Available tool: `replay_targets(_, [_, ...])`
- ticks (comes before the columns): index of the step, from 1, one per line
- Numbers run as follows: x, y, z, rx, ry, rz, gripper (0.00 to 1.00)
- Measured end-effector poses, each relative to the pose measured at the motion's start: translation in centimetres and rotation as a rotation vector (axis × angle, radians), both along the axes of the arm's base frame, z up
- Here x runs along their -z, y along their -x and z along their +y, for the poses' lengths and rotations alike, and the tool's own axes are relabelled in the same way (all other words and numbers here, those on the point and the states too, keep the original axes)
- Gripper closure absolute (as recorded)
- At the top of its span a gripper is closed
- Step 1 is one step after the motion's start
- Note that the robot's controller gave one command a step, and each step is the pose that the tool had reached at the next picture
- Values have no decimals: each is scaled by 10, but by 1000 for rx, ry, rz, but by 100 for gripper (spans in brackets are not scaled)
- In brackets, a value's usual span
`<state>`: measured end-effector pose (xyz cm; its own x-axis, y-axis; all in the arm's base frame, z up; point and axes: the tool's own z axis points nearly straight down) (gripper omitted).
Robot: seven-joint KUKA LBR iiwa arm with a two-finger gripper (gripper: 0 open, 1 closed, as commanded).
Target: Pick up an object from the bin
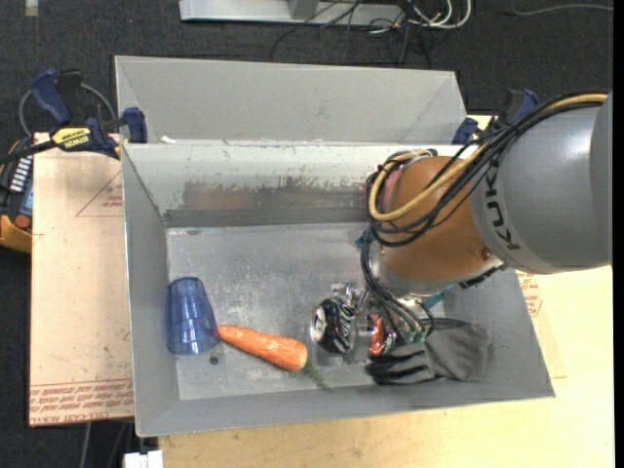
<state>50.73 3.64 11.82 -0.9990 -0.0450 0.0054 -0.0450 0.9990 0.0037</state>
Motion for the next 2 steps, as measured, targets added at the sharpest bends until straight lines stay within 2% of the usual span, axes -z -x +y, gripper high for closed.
replay_targets(2, [-20,1,0,0,0,5,100])
